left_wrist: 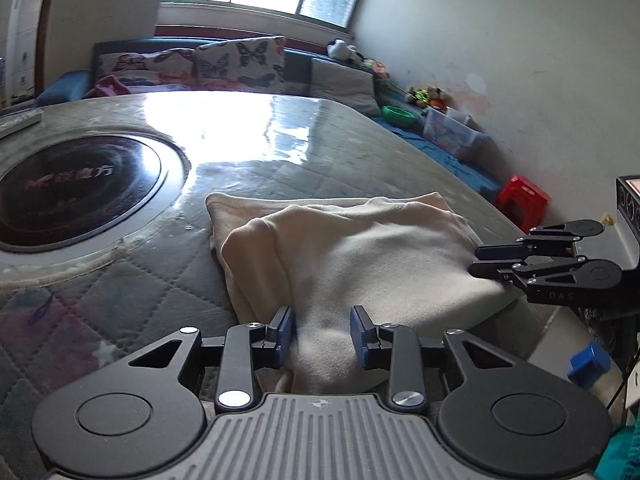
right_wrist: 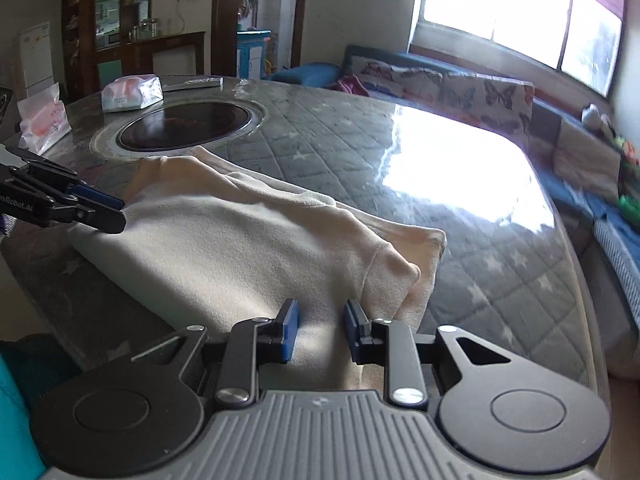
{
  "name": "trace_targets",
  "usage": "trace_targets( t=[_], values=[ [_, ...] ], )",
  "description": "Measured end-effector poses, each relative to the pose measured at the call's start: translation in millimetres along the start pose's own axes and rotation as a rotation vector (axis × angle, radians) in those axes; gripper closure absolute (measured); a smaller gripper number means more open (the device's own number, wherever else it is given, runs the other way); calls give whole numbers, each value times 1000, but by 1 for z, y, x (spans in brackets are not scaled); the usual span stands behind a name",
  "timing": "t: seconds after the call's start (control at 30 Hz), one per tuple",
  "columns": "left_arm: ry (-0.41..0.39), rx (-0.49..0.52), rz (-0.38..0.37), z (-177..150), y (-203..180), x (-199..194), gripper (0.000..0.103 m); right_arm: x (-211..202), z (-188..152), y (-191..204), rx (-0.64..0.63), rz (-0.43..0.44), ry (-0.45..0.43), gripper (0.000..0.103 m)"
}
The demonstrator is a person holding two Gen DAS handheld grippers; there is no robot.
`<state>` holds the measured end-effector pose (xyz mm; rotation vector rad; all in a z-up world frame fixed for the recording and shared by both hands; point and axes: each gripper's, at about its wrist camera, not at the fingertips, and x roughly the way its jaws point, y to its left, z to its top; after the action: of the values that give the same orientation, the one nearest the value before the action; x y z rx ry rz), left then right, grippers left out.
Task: Fold clothes
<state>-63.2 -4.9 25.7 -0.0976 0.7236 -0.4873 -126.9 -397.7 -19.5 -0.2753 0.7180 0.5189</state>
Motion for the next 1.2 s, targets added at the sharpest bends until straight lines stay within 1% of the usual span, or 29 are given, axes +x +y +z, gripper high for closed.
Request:
trace_targets(
  t=[0.07, 0.17, 0.23, 0.3, 0.4, 0.47, 0.57, 0.67, 0.73, 0.8, 0.9, 0.93, 1.0, 1.13, 1.2],
  values=[
    [-9, 21, 3, 5, -3, -1, 68, -5, 1, -5, 22, 20, 3, 77],
    [-59, 54, 37, 14, -4, -3, 68, -11, 10, -11, 44, 41, -17, 77],
    [-87, 69, 60, 19, -3, -3, 68, -12, 28, -14, 45, 61, -53, 78],
    [-97, 67, 80, 24, 1, 2, 67, -7, 42, -14, 36, 90, -67, 78],
    [-96, 71, 107, 26, 5, 11, 67, 18, 75, -5, 5, 174, -72, 79],
    [-97, 77, 119, 27, 6, 15, 67, 37, 93, 2, -25, 205, -59, 80],
    [-99, 90, 107, 27, 7, 18, 67, 65, 111, 9, -40, 250, -22, 81],
    [-90, 94, 103, 26, 9, 21, 67, 95, 125, 19, -58, 305, 41, 81],
    [-86, 93, 99, 25, 11, 22, 67, 114, 128, 28, -99, 308, 80, 81],
    [-83, 89, 96, 24, 13, 22, 67, 123, 128, 30, -105, 327, 112, 82],
    [-77, 86, 95, 24, 15, 23, 67, 126, 124, 38, -137, 323, 117, 88],
    [-75, 84, 95, 24, 15, 23, 67, 125, 123, 40, -144, 310, 104, 93],
    [-71, 82, 94, 23, 16, 23, 67, 121, 122, 44, -157, 282, 76, 98],
    [-63, 78, 93, 22, 19, 24, 67, 108, 122, 43, -162, 224, -7, 99],
    [-59, 76, 92, 22, 20, 24, 67, 107, 123, 38, -144, 219, -11, 100]
  ],
)
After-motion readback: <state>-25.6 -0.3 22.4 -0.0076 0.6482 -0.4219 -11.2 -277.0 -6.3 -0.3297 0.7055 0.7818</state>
